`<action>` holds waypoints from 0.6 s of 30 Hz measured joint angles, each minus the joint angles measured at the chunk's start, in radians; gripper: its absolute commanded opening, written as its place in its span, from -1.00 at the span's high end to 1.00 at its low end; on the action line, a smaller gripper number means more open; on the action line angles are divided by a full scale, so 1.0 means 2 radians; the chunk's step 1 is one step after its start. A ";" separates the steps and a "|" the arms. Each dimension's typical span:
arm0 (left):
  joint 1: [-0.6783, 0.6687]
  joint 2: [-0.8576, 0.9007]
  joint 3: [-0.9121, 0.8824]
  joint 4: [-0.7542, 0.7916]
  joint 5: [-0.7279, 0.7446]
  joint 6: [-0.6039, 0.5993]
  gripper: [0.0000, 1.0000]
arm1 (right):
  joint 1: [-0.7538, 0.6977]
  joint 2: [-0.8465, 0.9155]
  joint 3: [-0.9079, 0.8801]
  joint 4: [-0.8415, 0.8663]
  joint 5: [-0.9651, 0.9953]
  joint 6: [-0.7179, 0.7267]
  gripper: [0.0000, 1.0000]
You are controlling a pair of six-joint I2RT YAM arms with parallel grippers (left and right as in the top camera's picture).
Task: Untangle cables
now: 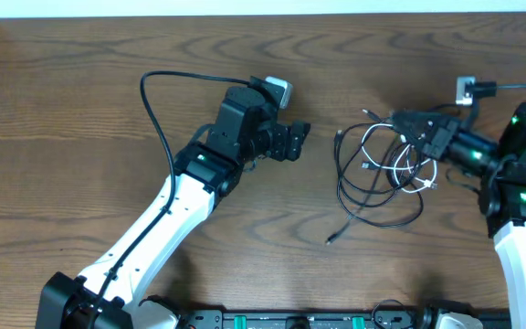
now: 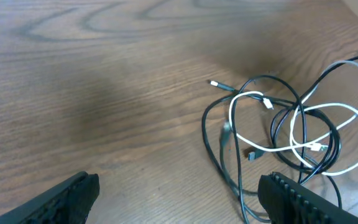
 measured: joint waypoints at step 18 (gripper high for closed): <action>0.000 0.000 0.000 -0.010 0.000 0.000 -0.72 | -0.060 0.000 0.000 -0.210 0.511 -0.247 0.19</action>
